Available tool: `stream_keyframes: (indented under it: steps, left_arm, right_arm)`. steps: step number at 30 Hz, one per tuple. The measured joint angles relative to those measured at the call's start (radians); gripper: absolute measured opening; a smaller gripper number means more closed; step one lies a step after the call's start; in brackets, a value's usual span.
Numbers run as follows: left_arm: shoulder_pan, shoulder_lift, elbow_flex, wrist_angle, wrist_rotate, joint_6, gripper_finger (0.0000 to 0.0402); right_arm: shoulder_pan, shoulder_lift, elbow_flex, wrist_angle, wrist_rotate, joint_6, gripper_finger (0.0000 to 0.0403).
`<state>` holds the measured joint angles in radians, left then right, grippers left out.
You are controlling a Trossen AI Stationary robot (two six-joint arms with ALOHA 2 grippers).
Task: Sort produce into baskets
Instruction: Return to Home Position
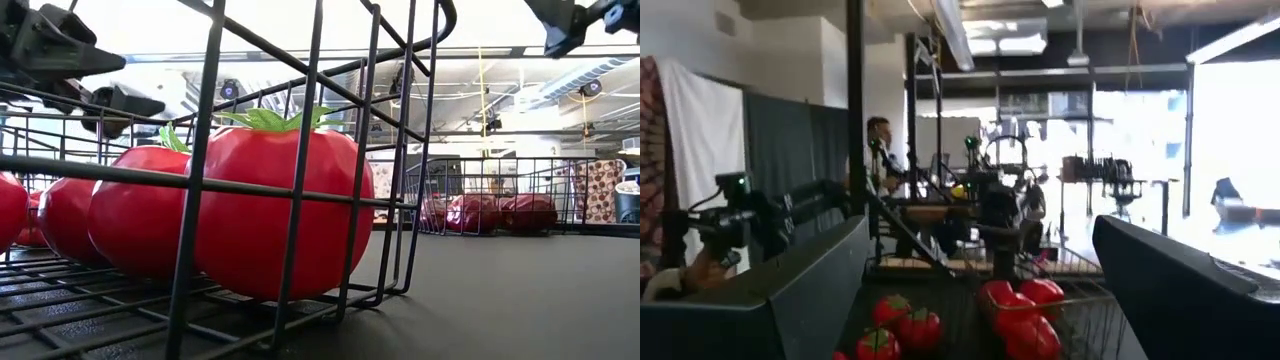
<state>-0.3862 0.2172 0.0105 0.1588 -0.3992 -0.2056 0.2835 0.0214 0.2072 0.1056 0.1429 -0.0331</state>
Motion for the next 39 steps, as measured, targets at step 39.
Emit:
stream_keyframes:
  steps: [39]
  left_arm:
    - [0.219,-0.116,0.000,-0.113,0.228,0.082,0.0393]
  right_arm:
    - [0.000,0.007,-0.194,-0.042,0.168,-0.027,0.0378]
